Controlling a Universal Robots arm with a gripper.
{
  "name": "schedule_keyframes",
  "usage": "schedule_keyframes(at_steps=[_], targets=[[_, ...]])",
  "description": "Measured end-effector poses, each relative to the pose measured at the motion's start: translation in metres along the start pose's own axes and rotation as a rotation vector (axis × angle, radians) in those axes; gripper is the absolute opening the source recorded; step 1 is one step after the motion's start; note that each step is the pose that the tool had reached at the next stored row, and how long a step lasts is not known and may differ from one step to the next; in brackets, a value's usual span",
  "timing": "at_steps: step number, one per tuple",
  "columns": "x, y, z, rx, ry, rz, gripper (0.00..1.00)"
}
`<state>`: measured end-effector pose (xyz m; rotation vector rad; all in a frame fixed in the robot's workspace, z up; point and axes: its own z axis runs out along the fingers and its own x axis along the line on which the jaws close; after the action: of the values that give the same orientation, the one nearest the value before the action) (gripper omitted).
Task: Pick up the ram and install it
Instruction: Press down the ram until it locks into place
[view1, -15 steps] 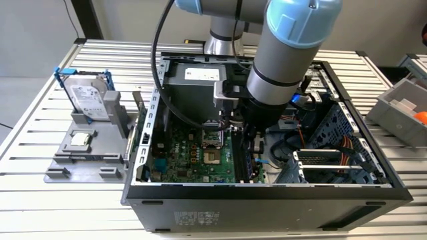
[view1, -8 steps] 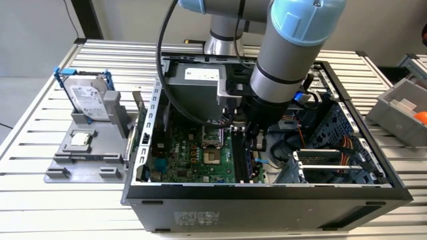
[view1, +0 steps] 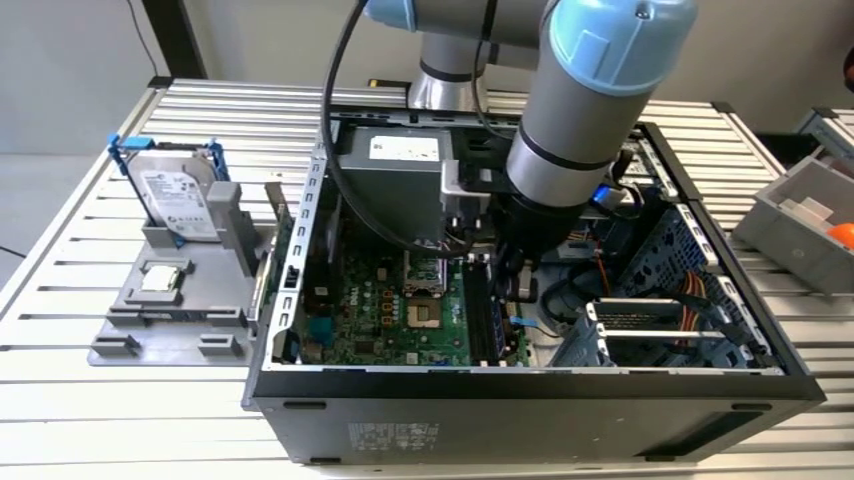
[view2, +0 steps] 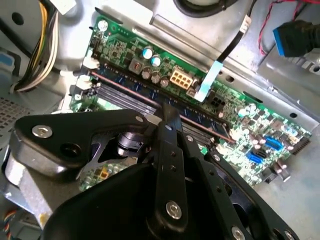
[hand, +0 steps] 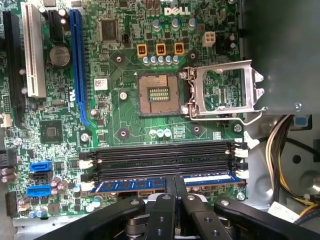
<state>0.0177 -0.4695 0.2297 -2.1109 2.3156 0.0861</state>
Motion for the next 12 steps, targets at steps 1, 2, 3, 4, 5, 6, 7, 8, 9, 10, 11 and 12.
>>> schedule_keyframes(at_steps=[1,2,3,4,5,6,7,8,9,10,11,12], targets=[[0.0,-0.0004,0.0018,0.0,0.0,0.0,0.0],[0.0001,-0.0008,0.0036,0.0,0.0,0.0,0.0],[0.0002,-0.0011,0.0053,-0.0001,0.0003,0.0,0.0],[0.0003,-0.0014,0.0067,-0.0002,0.0012,0.0,0.0],[0.0005,-0.0016,0.0082,-0.0003,0.0019,0.0,0.0],[0.0005,-0.0019,0.0103,-0.0003,0.0014,0.0,0.0],[0.0006,-0.0021,0.0121,-0.0003,0.0016,0.0,0.0],[0.0005,-0.0022,0.0118,-0.0007,0.0019,0.0,0.0],[0.0007,-0.0022,0.0084,-0.0007,-0.002,0.0,0.0],[0.0015,-0.0022,0.0049,-0.0002,-0.0042,0.0,0.0],[0.0022,-0.0021,0.0001,-0.0006,-0.0024,0.0,0.0],[0.0029,-0.0019,-0.0049,-0.0007,-0.002,0.0,0.0]])
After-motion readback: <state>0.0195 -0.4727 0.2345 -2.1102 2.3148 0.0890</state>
